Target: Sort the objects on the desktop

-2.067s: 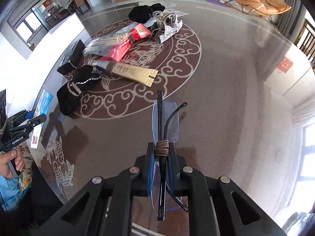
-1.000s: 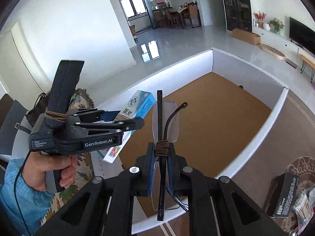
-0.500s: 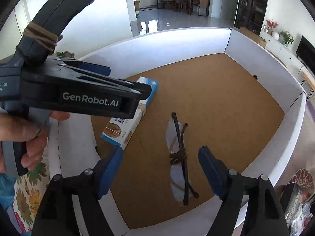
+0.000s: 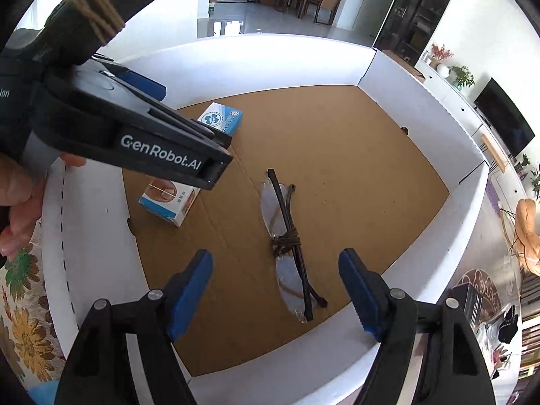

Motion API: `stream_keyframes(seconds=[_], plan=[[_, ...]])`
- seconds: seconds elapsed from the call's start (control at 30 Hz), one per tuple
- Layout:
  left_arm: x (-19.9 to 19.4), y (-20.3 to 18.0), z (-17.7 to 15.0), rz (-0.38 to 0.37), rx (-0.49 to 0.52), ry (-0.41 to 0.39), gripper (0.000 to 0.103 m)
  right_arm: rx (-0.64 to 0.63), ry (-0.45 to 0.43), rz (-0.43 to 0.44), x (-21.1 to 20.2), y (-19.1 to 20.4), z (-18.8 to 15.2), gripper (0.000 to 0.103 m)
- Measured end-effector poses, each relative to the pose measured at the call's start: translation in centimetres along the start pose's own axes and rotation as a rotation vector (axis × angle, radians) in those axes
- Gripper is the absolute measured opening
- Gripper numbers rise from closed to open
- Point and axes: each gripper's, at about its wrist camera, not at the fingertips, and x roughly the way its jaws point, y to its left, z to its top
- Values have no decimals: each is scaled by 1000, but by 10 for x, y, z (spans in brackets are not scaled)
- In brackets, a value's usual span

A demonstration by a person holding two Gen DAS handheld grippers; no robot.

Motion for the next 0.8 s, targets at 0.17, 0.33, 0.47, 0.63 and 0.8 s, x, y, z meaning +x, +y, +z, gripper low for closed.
stream_keyframes(seconds=[0.17, 0.33, 0.47, 0.63, 0.8], plan=[[-4, -2, -6, 25, 6, -16, 87, 1, 6, -2, -6, 3, -7, 78], [-19, 5, -5, -54, -14, -133, 87, 34, -104, 26, -15, -12, -1, 78], [-63, 9, -15, -134, -85, -298, 88, 179, -351, -33, -63, -53, -23, 103], [-138, -32, -31, -204, 17, -506, 96, 358, -481, -112, -108, -119, -106, 103], [-186, -114, -52, -345, 181, -579, 103, 517, -355, -277, -113, -186, -225, 103]])
